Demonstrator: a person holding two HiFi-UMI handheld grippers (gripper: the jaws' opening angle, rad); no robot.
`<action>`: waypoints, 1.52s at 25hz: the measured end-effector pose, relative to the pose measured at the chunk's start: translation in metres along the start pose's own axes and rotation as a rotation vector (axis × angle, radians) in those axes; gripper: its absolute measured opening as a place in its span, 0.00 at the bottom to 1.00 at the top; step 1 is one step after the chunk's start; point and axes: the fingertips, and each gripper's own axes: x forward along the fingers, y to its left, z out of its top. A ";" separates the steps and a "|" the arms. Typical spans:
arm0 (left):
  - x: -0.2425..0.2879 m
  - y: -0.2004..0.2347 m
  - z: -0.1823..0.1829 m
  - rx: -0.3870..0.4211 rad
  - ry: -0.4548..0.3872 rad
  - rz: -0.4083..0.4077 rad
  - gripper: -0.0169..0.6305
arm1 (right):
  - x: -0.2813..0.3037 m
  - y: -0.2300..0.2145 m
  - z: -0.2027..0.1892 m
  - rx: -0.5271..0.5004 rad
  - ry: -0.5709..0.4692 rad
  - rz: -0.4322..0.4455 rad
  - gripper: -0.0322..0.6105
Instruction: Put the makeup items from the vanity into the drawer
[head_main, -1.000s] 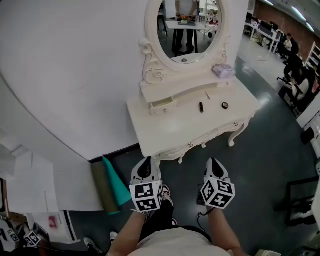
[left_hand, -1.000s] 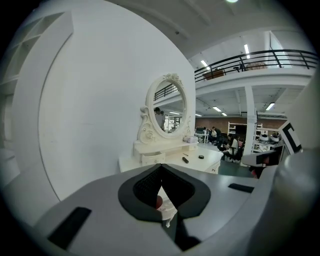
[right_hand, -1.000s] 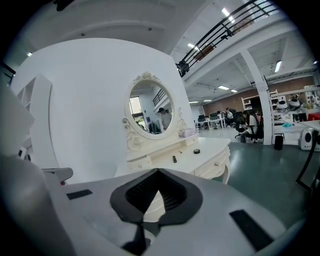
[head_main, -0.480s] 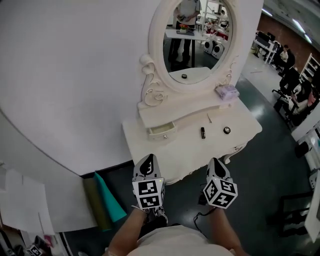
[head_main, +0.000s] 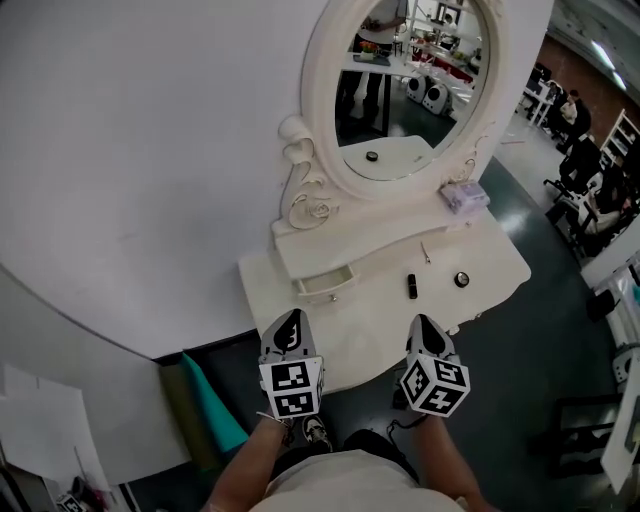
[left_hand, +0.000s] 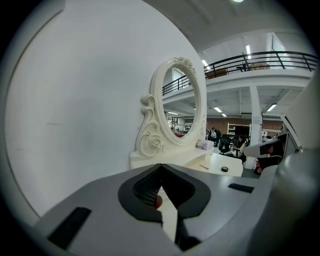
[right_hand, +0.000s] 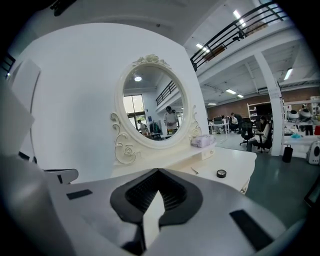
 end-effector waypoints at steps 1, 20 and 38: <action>0.003 0.000 -0.003 0.000 0.012 -0.001 0.03 | 0.003 -0.002 -0.002 0.001 0.012 -0.003 0.08; 0.088 -0.036 -0.014 -0.105 0.090 0.016 0.03 | 0.084 -0.066 0.002 -0.019 0.126 -0.018 0.08; 0.135 -0.099 -0.094 -0.043 0.328 -0.077 0.03 | 0.154 -0.116 -0.087 0.049 0.356 -0.006 0.21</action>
